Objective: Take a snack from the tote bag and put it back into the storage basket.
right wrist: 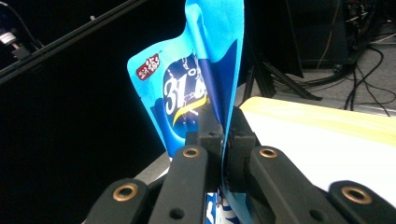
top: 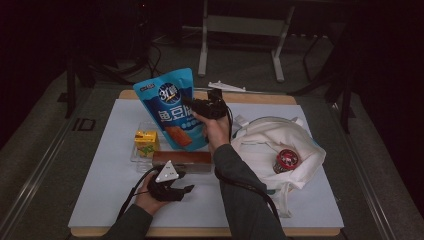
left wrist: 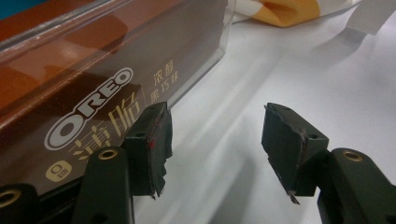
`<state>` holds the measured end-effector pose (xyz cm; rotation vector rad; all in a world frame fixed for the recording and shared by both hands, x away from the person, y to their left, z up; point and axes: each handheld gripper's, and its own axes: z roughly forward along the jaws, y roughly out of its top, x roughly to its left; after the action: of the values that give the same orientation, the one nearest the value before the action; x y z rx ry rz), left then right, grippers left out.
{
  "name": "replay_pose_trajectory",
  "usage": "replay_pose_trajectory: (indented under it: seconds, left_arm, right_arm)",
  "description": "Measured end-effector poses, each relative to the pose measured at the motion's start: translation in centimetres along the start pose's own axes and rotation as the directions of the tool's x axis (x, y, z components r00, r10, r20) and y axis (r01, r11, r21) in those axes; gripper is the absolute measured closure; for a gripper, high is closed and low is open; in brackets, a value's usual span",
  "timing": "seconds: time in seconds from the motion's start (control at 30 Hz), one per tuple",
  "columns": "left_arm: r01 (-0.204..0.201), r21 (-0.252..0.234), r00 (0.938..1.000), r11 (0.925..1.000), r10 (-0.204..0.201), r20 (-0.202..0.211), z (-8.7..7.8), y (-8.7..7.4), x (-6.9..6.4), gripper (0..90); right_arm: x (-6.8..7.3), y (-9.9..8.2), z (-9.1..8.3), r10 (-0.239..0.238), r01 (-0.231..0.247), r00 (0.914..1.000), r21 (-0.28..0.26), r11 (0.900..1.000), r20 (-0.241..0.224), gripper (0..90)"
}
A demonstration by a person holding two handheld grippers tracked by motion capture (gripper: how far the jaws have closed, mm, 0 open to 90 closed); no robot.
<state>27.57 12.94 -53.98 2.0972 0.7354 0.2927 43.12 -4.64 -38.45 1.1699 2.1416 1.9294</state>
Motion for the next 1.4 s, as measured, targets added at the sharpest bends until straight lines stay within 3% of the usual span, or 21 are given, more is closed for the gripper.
replay_pose_trajectory:
  seconds: [0.3,0.67,0.77,0.87,1.03,1.33,1.4]
  left_arm:
    - [-0.008,0.002,1.0,1.0,0.008,-0.003,0.0,0.0,0.0,42.1]
    - [-0.013,0.002,0.9999,0.9999,0.013,-0.006,0.0,0.0,-0.1,42.1]
    - [-0.016,0.001,0.9998,0.9999,0.016,-0.01,0.0,0.0,-0.2,42.1]
    - [-0.015,0.002,0.9998,0.9999,0.015,-0.01,0.0,0.0,-0.2,42.1]
    - [-0.016,0.004,0.9998,0.9999,0.016,-0.013,0.0,0.0,-0.2,42.1]
    - [-0.019,0.008,0.9997,0.9998,0.019,-0.013,0.1,0.0,-0.3,42.1]
    - [-0.02,0.009,0.9997,0.9998,0.02,-0.012,0.1,0.0,-0.3,42.1]
  right_arm:
    - [1.2,-0.3,1.1,-0.057,0.056,0.9977,0.028,0.998,0.035,88.0]
    - [1.4,-1.7,1.6,-0.052,0.054,0.9982,0.068,0.9962,-0.03,86.6]
    - [1.0,-2.3,1.1,-0.018,0.021,0.9982,0.044,0.9988,-0.057,86.6]
    - [0.5,-2.6,0.4,-0.019,0.022,0.9977,0.04,0.999,-0.065,86.4]
    - [-0.1,-3.4,-1.1,-0.048,0.05,0.9981,0.043,0.9978,-0.038,86.4]
    - [-1.3,-5.1,-3.0,-0.025,0.025,0.9995,0.026,0.9993,-0.021,85.4]
    - [-1.3,-5.0,-3.3,-0.054,0.053,0.9985,0.037,0.9979,0.012,84.2]
